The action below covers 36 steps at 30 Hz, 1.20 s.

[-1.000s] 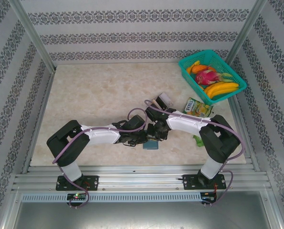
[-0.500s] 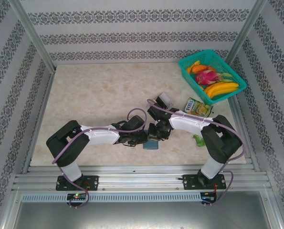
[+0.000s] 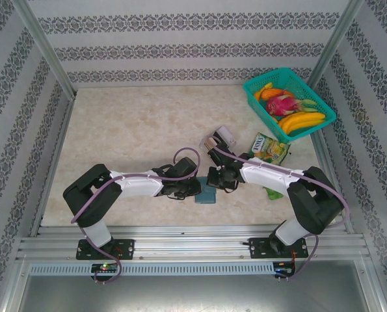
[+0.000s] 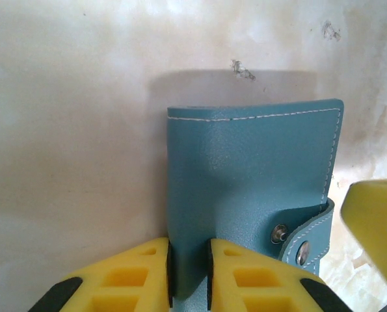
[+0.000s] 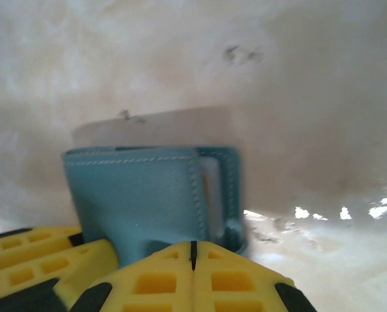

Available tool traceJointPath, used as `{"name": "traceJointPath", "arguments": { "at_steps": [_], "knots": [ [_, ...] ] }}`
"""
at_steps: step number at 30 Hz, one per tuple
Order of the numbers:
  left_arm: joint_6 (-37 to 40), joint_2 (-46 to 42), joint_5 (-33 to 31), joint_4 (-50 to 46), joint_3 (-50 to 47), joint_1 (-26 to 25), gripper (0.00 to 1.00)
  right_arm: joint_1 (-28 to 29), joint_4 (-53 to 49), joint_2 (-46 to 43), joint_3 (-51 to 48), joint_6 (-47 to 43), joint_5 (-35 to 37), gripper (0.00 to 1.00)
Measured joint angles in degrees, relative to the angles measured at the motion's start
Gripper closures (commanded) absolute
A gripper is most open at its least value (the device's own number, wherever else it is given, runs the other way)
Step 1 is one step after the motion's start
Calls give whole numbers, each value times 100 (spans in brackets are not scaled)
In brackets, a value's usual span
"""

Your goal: Put the credit cards into the card holder

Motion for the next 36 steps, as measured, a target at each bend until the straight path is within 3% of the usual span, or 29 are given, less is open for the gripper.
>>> {"name": "traceJointPath", "arguments": {
  "at_steps": [36],
  "knots": [
    [33,17,17,-46,42,0,78,138,157,157,-85,-4,-260,97]
  ]
}}
